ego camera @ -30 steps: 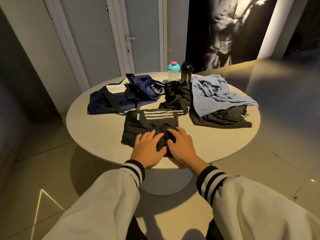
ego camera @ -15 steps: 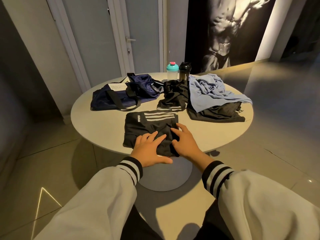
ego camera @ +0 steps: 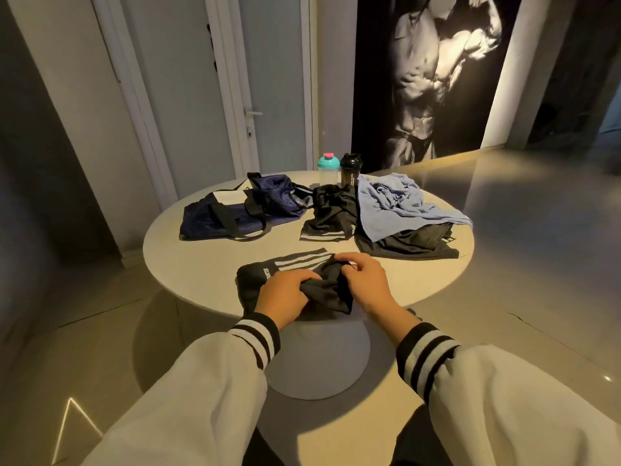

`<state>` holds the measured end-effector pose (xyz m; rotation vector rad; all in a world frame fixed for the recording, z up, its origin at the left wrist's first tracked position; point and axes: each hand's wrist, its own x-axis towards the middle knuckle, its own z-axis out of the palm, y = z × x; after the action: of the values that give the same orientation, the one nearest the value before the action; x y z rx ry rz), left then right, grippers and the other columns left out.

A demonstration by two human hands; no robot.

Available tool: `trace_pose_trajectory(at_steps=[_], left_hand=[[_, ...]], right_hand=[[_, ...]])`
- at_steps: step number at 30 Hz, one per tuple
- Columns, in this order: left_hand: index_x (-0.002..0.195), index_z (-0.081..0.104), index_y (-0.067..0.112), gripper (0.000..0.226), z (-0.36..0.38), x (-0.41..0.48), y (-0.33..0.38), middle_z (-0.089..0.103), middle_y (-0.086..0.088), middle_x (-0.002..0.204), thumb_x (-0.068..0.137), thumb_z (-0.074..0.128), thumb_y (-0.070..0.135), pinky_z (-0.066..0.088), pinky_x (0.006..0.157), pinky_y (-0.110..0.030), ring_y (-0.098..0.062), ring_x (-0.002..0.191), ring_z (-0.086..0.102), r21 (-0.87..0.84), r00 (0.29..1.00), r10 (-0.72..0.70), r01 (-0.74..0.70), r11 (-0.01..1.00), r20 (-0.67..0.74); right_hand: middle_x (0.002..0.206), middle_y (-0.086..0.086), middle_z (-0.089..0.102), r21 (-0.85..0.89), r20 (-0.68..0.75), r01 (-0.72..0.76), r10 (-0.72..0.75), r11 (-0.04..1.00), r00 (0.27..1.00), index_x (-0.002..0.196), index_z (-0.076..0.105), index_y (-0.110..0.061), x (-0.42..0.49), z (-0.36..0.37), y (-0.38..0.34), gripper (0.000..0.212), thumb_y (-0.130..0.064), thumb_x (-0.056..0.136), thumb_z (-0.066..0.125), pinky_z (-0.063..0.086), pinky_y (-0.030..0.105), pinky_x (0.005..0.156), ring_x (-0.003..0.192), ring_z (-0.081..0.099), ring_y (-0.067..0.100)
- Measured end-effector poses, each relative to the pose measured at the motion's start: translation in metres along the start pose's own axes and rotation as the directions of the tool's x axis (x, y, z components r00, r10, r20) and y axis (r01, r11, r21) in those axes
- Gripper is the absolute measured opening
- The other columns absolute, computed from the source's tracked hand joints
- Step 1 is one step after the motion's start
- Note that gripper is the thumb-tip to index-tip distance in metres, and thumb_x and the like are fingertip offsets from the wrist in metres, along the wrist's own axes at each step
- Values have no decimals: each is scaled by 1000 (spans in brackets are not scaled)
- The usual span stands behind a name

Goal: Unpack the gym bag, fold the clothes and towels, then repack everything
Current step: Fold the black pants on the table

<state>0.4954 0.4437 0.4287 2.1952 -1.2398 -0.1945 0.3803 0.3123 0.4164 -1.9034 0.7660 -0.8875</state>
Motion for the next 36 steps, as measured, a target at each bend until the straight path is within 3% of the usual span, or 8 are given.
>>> trace_pose_trajectory(at_steps=[4,9,12,19,25,30,34,36], left_hand=[[116,72,23,25,-17,34,17,73,-1,109,97,59,12,52,101,-45,-25,107,65,-519,962,-219,105,848,-162],[122,66,22,32,-21,75,19,71,-10,113,91,72,22,57,90,-54,-34,99,69,-991,816,-579,78,105,3],[135,54,21,43,-12,83,7,65,-15,122,94,69,18,57,89,-57,-40,101,66,-991,701,-711,-41,-124,60],[143,43,27,51,14,58,-48,58,-12,126,96,64,26,53,96,-59,-39,109,62,-991,428,-898,125,-51,101],[142,37,29,86,16,67,-61,58,-7,122,70,85,29,57,91,-54,-34,106,63,-954,581,-808,286,91,97],[136,57,15,44,19,65,-40,65,-10,129,93,67,16,50,103,-42,-28,118,61,-914,774,-533,406,5,341],[132,59,12,29,23,56,-25,68,-15,124,104,52,17,49,106,-49,-29,117,64,-878,804,-402,478,-2,438],[123,63,9,27,16,48,-24,73,-17,111,104,54,26,57,95,-47,-30,103,71,-824,810,-352,544,156,469]], right_hand=[[146,0,42,155,-89,110,-97,982,991,138,57,-22,33,1,-31,35,-26,103,51,38,31,112,132,45,14],[139,0,36,-6,-107,241,-240,971,965,141,51,-25,63,26,-40,40,-33,102,51,36,30,111,128,42,14],[137,2,44,-178,15,286,-288,942,958,138,56,-24,73,47,-28,39,-32,100,55,41,36,109,124,48,19],[133,1,48,-353,293,243,-140,904,946,137,46,-40,61,90,3,55,-61,87,55,40,43,107,121,46,26],[149,7,30,-658,402,312,-30,685,915,142,48,-42,72,88,15,48,-36,95,59,-4,63,118,145,18,32],[133,7,47,-670,84,214,-215,710,973,136,58,-32,66,82,14,38,-30,99,54,24,46,106,127,38,33],[132,5,60,-505,197,143,-48,851,979,142,52,-26,64,86,8,42,-38,104,38,33,44,108,122,55,25],[136,4,59,-386,242,169,-78,907,967,144,51,-25,61,77,18,42,-31,103,46,40,39,108,123,55,23]])
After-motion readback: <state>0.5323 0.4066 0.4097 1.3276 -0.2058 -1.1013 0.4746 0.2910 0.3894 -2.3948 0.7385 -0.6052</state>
